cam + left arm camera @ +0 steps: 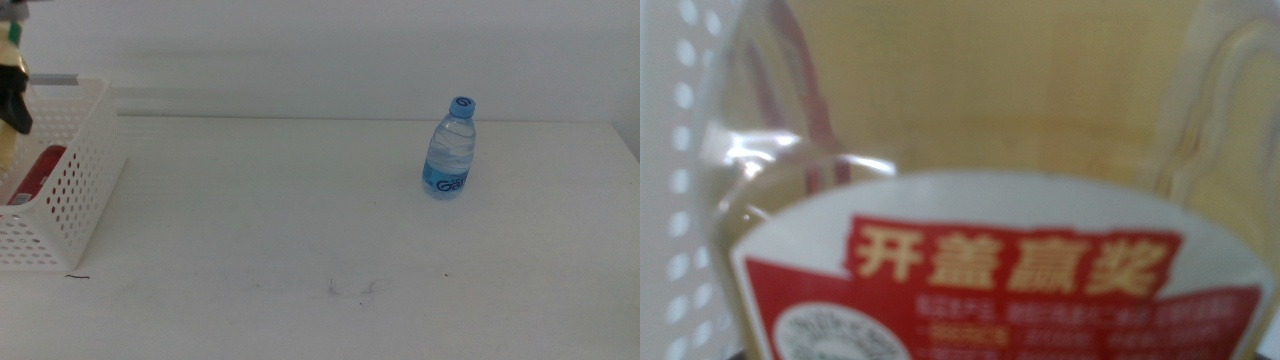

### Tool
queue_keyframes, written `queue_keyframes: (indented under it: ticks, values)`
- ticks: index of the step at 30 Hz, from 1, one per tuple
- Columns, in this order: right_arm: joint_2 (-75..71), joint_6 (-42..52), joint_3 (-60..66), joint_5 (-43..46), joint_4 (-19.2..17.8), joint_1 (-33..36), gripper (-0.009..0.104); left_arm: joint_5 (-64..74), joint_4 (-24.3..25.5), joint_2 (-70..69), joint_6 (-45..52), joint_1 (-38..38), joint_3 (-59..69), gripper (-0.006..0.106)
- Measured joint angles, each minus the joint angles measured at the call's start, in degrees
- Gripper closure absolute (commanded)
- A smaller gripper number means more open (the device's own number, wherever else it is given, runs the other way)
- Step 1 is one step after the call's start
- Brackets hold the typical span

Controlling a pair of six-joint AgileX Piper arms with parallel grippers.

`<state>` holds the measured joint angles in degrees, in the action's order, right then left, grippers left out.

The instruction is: Use arms to grab the bottles and put them into the dustbin to the left of the table.

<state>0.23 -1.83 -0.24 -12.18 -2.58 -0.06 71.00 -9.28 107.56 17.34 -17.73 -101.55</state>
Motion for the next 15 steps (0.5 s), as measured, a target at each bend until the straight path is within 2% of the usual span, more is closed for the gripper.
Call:
queue_keyframes:
  ticks: [2,3,5,8,9,15]
  values:
    - [0.0,0.0,0.0,0.0,0.0,0.0,0.003,0.01,0.12,1.74,-0.3,0.0,-0.09,0.086]
    - [0.0,0.0,0.0,0.0,0.0,0.0,0.003,0.13,-0.16,2.51,-0.43,0.0,-0.09,0.076]
    - [0.0,0.0,0.0,0.0,0.0,0.0,0.003,0.35,-0.82,3.81,-0.71,0.0,-0.09,0.054]
    - [0.0,0.0,0.0,0.0,0.0,0.0,0.003,0.35,-1.31,5.37,-0.59,0.0,-0.09,0.012]
    - [0.0,0.0,0.0,0.0,0.0,0.0,0.003,0.12,-1.46,5.71,-0.21,0.0,-0.25,0.006]
    - [0.0,0.0,0.0,0.0,0.0,0.0,0.003,-0.73,-2.42,5.58,0.55,0.0,-0.79,0.007]
